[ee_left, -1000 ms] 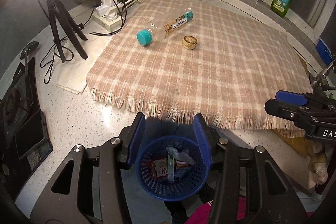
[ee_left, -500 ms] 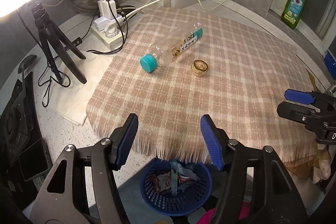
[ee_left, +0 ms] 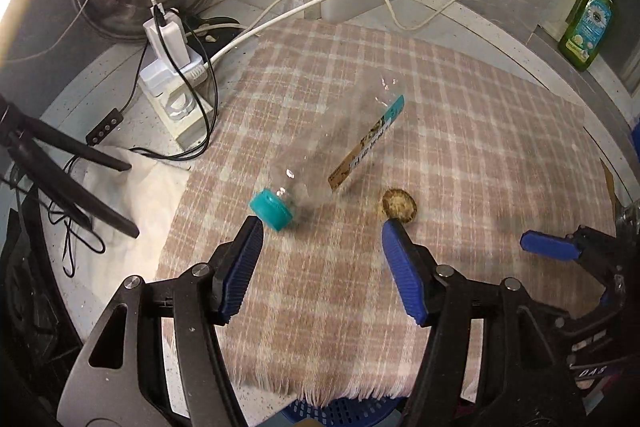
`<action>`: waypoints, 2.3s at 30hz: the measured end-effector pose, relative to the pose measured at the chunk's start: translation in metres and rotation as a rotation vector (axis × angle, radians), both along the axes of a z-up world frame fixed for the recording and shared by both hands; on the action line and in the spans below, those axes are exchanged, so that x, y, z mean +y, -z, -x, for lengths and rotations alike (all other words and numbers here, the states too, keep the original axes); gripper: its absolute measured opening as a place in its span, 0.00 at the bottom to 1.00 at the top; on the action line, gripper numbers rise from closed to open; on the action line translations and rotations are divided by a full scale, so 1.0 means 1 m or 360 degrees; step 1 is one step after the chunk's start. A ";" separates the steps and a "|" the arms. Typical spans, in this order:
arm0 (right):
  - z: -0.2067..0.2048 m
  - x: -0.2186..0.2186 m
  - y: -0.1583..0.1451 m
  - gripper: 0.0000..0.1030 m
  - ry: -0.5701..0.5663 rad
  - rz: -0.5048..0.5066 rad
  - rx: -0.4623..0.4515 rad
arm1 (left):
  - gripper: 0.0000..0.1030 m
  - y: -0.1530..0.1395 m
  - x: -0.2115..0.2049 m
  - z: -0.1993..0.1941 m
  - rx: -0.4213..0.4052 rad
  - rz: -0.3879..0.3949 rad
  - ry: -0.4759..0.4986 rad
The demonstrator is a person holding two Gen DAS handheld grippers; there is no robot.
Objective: Collect trash
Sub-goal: 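Lower the left gripper around the clear bottle's body near the teal cap, then close the left gripper on the bottle while the right grasps the round brown lid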
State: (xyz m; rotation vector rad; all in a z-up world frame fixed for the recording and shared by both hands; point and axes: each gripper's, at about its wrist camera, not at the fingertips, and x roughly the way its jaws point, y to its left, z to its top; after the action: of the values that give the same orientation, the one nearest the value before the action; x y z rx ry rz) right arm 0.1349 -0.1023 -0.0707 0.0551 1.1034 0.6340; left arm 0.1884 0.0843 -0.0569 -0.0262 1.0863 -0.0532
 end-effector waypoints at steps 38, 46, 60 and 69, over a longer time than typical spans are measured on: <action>-0.057 0.031 0.041 0.71 -0.0102 0.0046 0.0068 | 0.63 0.063 0.008 -0.100 0.0278 0.0071 0.0049; -0.064 0.050 0.050 0.71 -0.0172 0.0108 0.0012 | 0.63 0.065 0.037 -0.059 0.0294 0.0018 -0.0086; -0.073 0.073 0.056 0.45 -0.0227 0.0226 -0.0118 | 0.64 0.084 0.046 -0.030 0.0308 0.0018 -0.0145; -0.063 0.075 0.050 0.30 -0.0223 0.0205 -0.0145 | 0.59 0.071 0.047 0.005 0.0224 0.0058 -0.0218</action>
State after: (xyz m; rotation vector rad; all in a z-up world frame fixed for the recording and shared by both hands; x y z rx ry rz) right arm 0.1974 -0.0278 -0.1211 -0.1617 1.0636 0.6824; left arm 0.1835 0.1313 -0.1275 -0.1390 1.2215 0.0530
